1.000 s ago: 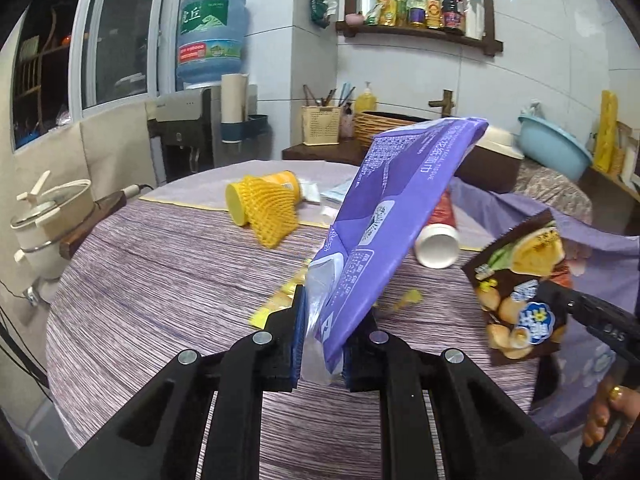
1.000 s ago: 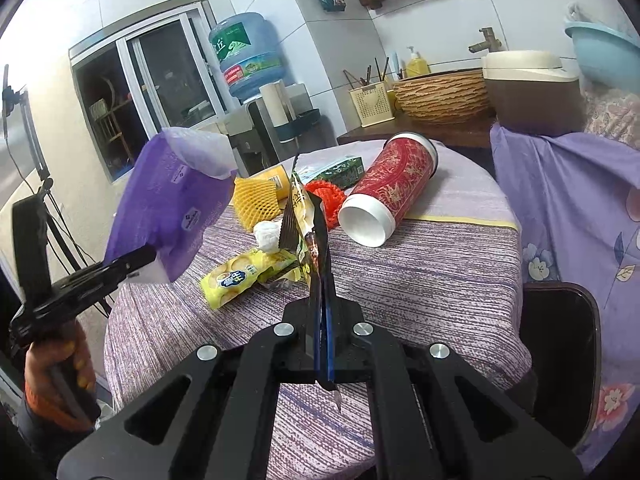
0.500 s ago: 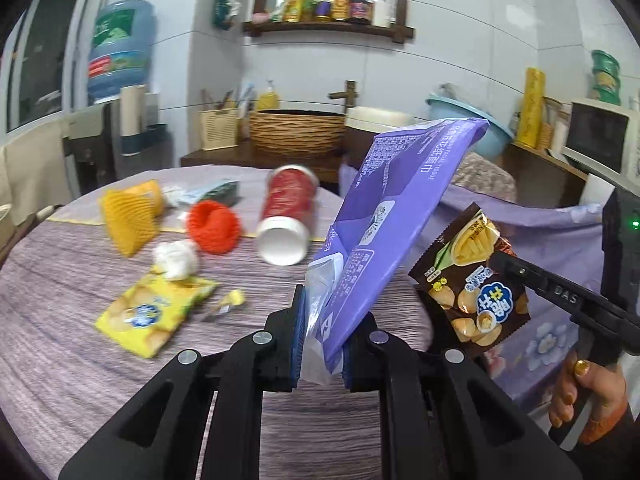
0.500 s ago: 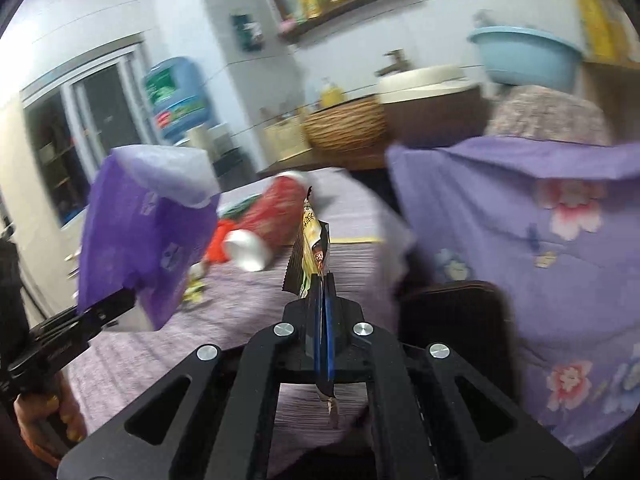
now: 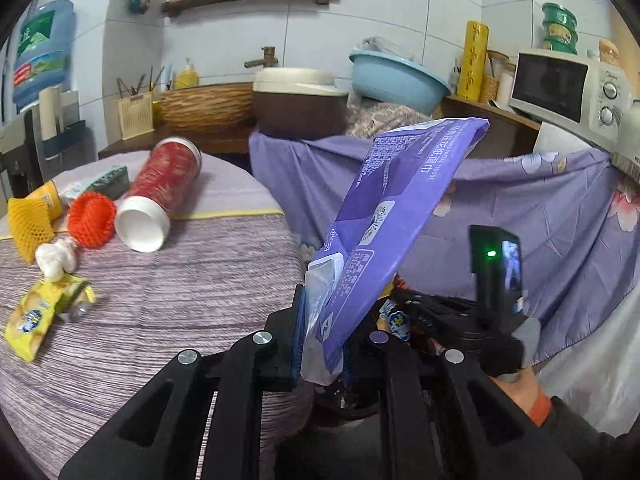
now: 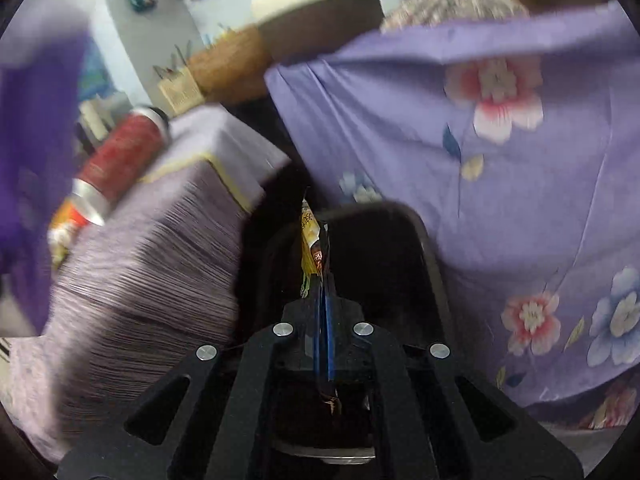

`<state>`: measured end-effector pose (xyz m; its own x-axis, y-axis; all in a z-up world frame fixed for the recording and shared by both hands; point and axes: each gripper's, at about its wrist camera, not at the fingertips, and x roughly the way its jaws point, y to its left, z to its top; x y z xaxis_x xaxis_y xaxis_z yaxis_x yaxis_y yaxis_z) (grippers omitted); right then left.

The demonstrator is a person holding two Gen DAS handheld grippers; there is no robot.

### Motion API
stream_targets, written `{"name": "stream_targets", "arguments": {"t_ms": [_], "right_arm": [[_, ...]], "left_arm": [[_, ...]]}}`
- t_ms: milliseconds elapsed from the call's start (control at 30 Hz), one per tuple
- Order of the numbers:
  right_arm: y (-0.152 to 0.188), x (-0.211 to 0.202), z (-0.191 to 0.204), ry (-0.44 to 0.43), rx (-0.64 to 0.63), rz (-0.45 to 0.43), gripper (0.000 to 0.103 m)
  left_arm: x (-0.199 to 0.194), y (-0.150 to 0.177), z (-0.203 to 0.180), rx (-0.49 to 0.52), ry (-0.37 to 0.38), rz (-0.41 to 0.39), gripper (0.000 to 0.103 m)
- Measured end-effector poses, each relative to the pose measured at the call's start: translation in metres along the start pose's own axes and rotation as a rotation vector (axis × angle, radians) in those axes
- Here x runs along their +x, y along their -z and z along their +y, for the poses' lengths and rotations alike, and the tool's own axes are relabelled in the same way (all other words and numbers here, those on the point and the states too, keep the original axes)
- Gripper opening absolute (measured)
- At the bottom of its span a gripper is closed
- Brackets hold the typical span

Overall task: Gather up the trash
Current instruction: 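Carry the chip bag and purple wrapper over the black bin, then open the right tool then the left tool to drop both items into the bin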

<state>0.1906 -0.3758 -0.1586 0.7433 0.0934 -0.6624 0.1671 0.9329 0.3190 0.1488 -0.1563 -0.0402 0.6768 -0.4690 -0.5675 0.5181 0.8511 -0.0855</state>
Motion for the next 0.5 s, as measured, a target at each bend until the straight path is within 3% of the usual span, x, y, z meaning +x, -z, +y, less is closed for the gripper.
{"name": "stream_targets", "arguments": {"t_ms": [67,100,167,200,233,500], "right_arm": [[0.006,0.018,-0.009,0.006,0.025,0.044,0.005],[0.009,0.026,-0.013,0.015,0.038,0.069,0.013],[0.015,0.032,-0.02,0.029,0.062,0.082,0.045],[0.017,0.032,-0.024,0.037,0.072,0.072,0.07],[0.019,0.029,-0.027,0.05,0.078,0.05,0.074],[0.012,-0.001,-0.047,0.116,0.091,-0.027,0.078]], "left_arm": [[0.006,0.004,-0.004,0.002,0.008,0.018,0.015],[0.011,0.006,-0.006,0.005,0.013,0.029,0.015],[0.018,0.01,-0.011,0.015,0.016,0.048,0.015],[0.022,0.012,-0.012,0.019,0.017,0.057,0.015],[0.025,0.015,-0.014,0.022,0.02,0.066,0.015],[0.055,0.027,-0.03,0.047,0.042,0.135,0.015]]}}
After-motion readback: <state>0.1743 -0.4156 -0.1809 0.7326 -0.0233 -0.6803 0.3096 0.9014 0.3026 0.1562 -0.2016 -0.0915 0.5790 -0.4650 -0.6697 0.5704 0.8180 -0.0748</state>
